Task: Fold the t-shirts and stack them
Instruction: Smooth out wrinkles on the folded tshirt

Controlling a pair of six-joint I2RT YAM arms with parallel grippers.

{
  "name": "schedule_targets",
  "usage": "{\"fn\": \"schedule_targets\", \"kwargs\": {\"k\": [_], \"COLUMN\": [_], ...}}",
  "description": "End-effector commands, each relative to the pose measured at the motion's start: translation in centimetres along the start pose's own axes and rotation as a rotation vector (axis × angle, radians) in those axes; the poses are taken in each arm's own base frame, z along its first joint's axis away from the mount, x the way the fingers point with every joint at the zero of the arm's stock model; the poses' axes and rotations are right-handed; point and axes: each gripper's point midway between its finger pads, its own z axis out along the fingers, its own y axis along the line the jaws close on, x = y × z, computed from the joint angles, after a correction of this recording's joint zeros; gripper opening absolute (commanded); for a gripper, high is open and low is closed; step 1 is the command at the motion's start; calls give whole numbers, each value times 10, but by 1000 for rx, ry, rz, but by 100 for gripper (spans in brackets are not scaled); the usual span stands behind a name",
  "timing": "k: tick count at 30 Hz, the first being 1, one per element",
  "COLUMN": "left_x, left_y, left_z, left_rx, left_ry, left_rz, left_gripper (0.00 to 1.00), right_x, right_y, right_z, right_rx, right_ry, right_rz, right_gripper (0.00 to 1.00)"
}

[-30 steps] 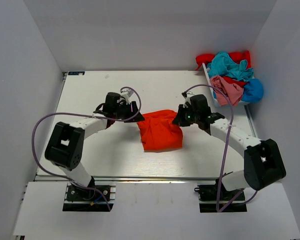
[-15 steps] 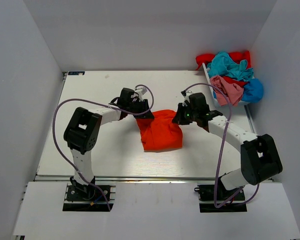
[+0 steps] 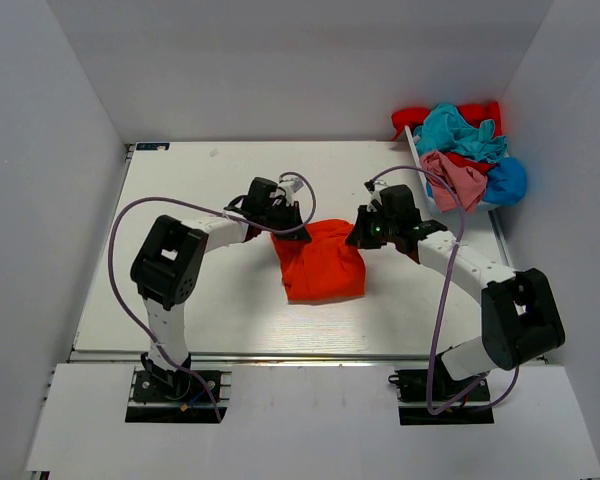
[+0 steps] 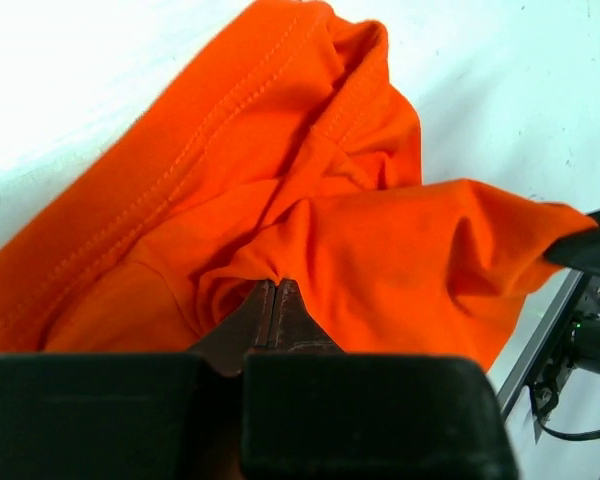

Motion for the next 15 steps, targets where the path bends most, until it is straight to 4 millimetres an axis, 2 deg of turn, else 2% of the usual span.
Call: {"fn": "schedule_targets", "kwargs": {"k": [1,2,3,4,5,6,7,8,9,10,11,12,13,15], "left_x": [-26,-19,-29,-31,-16,-13,-20,-10,-3,7,0,1,8,5], "left_y": [-30,-29,-40,-44,-43,-43,-57,-54,-59,-59,-75,-81,-82,-95], "left_z": [-30,-37,-56,-66,-72,-82,-103,-111,-119,-126,-148,-157,-163,-185], "left_rx": [15,-4,-16,-24,-44,-72,-65,-86,-88,-86,-67,-55,-49,-33], "left_ry": [-104,-100,-151,-174,-158,-172,-225,-233,-231,-233,-301,-325,-334,-400], "left_rz": [79,72,94,103,95,85,109,95,99,89,122,125,119,137], "left_gripper": [0,0,0,0,0,0,0,0,0,0,0,0,0,0], "right_x": [-22,-23,-27,-24,-24,-29,-26,-23,-26,-25,-23,-21,-25,-21], "right_y": [13,14,20,21,20,25,24,20,23,20,18,14,18,17], "right_z": [-14,-17,-24,-27,-30,-41,-45,-47,-59,-62,-71,-72,-82,-86], "right_rx": [-34,-40,-52,-55,-54,-60,-56,-36,-35,-19,5,22,16,13], "right_ry": [-52,-54,-73,-70,-74,-107,-109,-107,-135,-137,-143,-146,-175,-181], "right_rz": [-27,-37,-47,-54,-53,-65,-65,-64,-80,-81,-87,-89,-100,-107], "right_gripper": [0,0,0,0,0,0,0,0,0,0,0,0,0,0]}}
